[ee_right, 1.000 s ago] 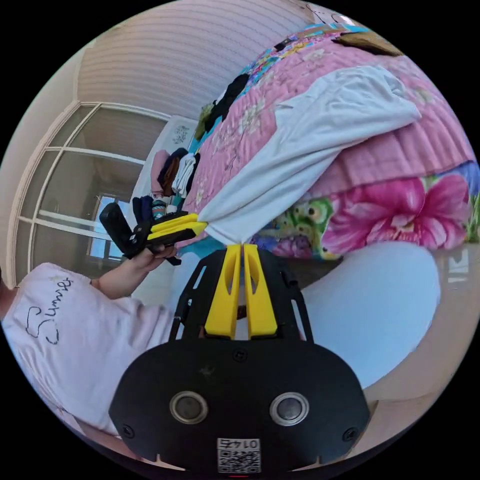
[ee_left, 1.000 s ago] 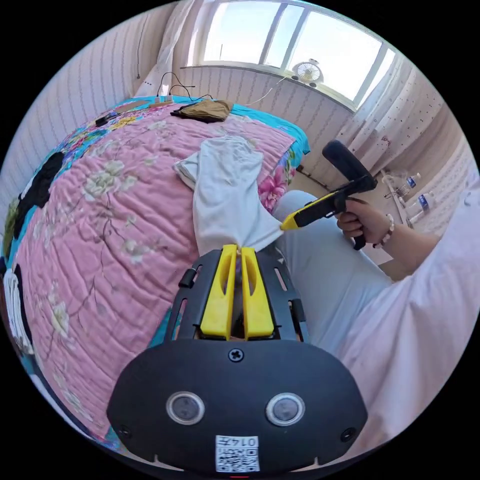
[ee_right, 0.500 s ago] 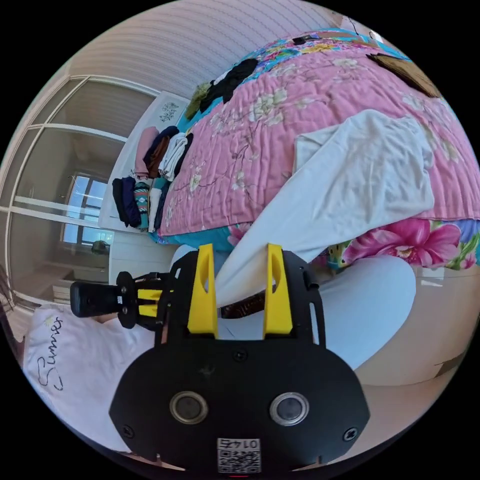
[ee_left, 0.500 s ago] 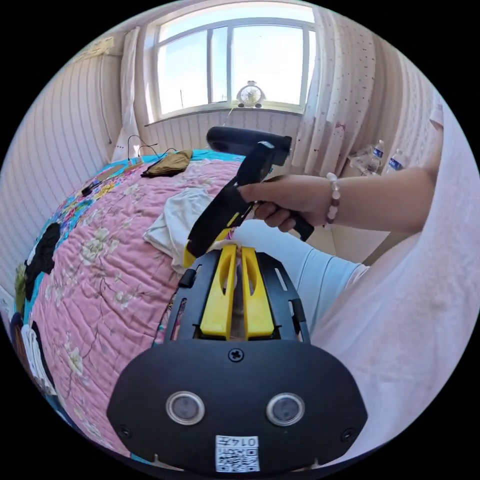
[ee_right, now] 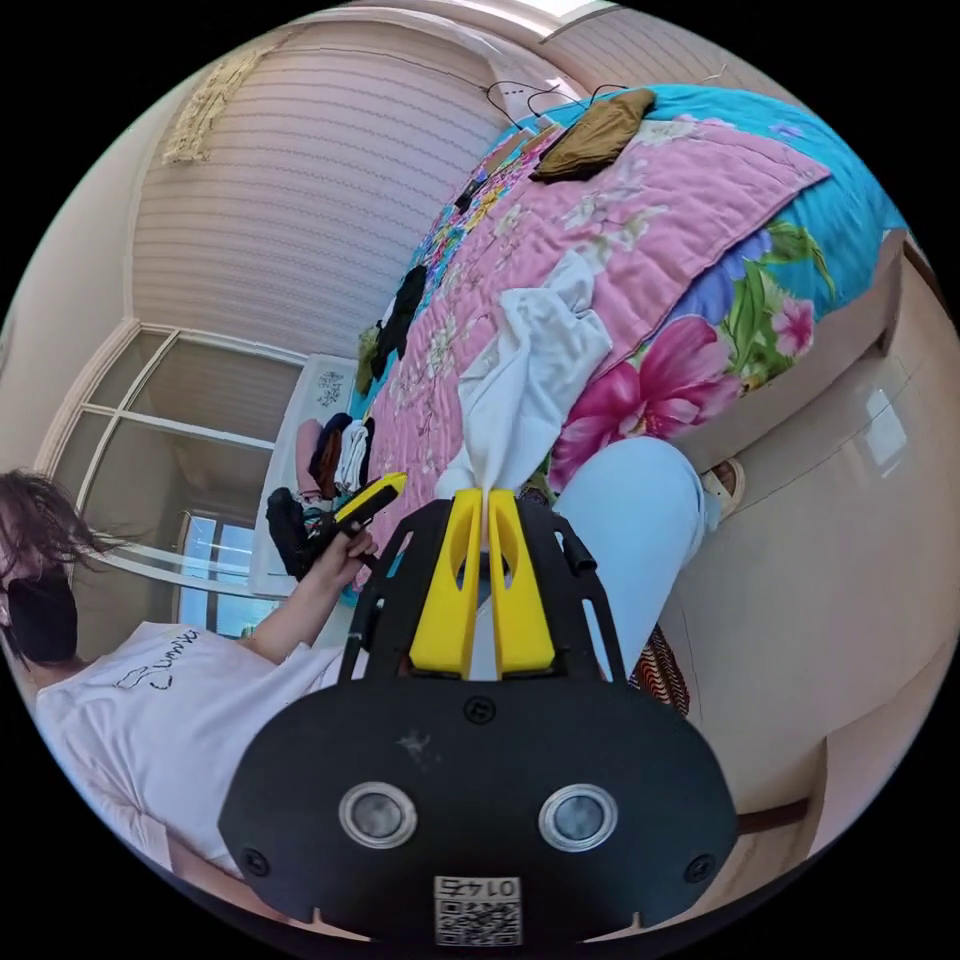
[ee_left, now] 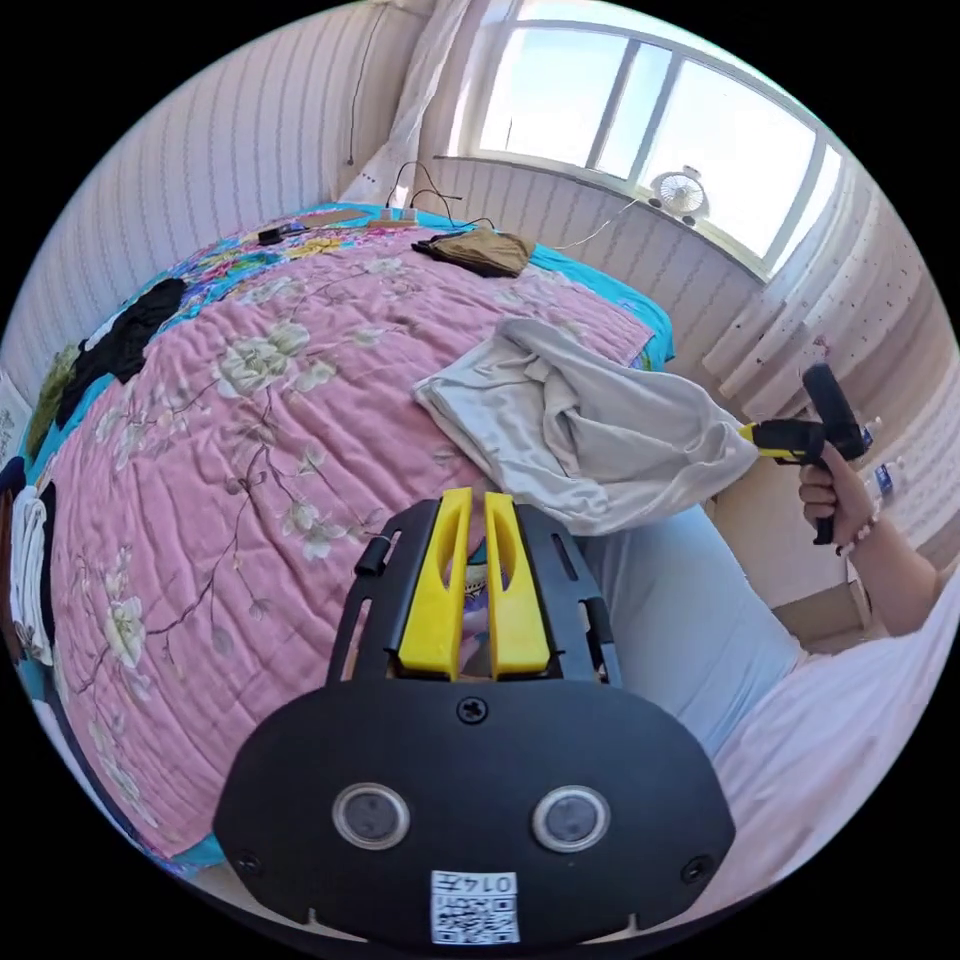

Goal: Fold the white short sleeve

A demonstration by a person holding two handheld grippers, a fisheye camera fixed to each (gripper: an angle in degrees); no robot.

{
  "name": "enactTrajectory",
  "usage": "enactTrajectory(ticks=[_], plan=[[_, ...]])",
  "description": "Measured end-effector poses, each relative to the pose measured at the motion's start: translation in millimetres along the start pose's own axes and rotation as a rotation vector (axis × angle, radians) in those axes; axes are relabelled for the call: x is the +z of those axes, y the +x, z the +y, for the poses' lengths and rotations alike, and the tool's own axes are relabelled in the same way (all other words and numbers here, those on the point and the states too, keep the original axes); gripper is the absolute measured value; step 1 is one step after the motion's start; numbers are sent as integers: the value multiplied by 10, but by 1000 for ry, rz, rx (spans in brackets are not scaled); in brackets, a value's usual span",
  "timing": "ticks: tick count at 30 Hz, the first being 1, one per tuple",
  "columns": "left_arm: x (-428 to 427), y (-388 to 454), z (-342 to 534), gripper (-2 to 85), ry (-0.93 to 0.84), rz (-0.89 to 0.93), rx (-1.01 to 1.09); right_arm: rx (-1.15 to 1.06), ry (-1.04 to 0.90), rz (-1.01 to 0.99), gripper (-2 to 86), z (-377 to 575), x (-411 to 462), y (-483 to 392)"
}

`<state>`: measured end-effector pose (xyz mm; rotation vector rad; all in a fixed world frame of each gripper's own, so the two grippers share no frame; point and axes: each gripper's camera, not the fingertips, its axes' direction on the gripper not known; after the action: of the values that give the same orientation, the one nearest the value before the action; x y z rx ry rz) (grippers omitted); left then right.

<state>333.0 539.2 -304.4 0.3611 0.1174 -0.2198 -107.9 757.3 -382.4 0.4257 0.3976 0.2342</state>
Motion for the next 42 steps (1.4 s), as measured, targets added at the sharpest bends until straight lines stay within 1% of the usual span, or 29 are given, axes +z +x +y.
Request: enactTrajectory(ticks=[3, 7, 8, 9, 12, 14, 17, 18, 19, 20, 21, 23, 24, 28, 32, 33, 37, 42], plan=[[300, -147, -298, 22, -58, -83, -81, 30, -6, -18, 1, 74, -73, 78], [525, -544, -716, 26, -106, -65, -248, 17, -17, -6, 1, 117, -161, 45], [555, -589, -770, 28, -110, -55, -263, 16, -17, 3, 0, 128, -208, 36], [619, -642, -881, 35, -122, -36, -263, 20, -18, 6, 0, 136, -256, 38], [787, -687, -1121, 60, -149, -54, -219, 40, -19, 16, 1, 153, -372, 71], [879, -724, -1230, 64, -188, -46, -233, 54, -21, 26, 0, 157, -435, 91], [897, -722, -1347, 48, -208, -25, -243, 69, -15, 30, 0, 144, -533, 104], [869, -703, -1355, 31, -198, -13, -238, 74, -8, 28, 0, 127, -569, 103], [822, -688, -1357, 8, -168, 38, -240, 75, -6, 26, 0, 115, -585, 103], [793, -681, -1357, 7, -147, 67, -241, 77, -7, 25, 0, 84, -609, 102], [733, -648, -1363, 5, -105, 102, -214, 77, -11, 29, 0, 48, -634, 94], [673, -560, -1384, 14, -75, 82, -125, 67, -13, 41, 0, 6, -680, 61], [671, -507, -1404, 32, -88, 76, -79, 60, -17, 54, 1, -10, -706, 39], [733, -365, -1461, 82, -154, 175, -43, 67, -32, 87, 1, -17, -765, 25], [588, -171, -1458, 80, -111, 220, 58, 91, -16, 83, 2, -22, -871, 46], [512, -89, -1447, 81, -99, 231, 125, 95, -15, 88, 2, -35, -897, 54], [279, 209, -1375, 88, -113, 177, 355, 110, -19, 93, 3, -108, -941, 101], [-51, 354, -1371, 89, -96, 246, 400, 120, -18, 58, 3, -272, -945, 139]])
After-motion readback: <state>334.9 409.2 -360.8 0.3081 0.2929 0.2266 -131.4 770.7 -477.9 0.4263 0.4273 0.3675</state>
